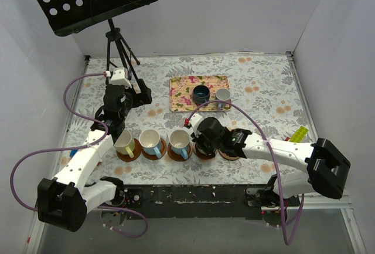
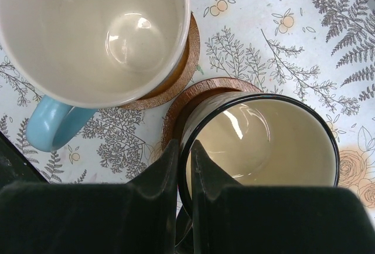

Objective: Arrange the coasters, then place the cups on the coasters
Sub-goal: Place the cup on the coaster.

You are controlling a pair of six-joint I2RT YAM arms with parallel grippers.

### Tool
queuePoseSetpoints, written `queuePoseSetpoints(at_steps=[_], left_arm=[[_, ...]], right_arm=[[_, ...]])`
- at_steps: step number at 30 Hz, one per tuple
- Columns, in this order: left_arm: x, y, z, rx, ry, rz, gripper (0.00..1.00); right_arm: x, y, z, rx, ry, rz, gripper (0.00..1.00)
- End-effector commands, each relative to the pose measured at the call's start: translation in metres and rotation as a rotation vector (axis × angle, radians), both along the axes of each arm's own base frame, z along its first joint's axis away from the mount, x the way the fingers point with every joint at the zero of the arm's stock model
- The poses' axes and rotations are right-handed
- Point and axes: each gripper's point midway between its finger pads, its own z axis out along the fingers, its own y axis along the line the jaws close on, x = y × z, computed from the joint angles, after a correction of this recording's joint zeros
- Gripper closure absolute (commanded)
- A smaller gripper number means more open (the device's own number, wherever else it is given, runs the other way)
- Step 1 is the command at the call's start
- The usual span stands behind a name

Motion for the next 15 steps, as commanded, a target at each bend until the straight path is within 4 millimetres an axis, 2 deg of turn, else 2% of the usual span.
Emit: queuePoseSetpoints(at_steps=[1, 15], left_arm=[[0.0011, -0.0001, 0.0162, -0.012, -0.031, -0.003, 0.02], [0.0008, -0.0003, 0.0167, -0.013, -0.033, -0.004, 0.02]], right_arm=[[0.0134, 0.0152, 0.0191, 0.055, -0.053, -0.038, 0.99], [0.012, 0.0148, 0.0156, 0.038, -0.032, -0.068, 0.99]])
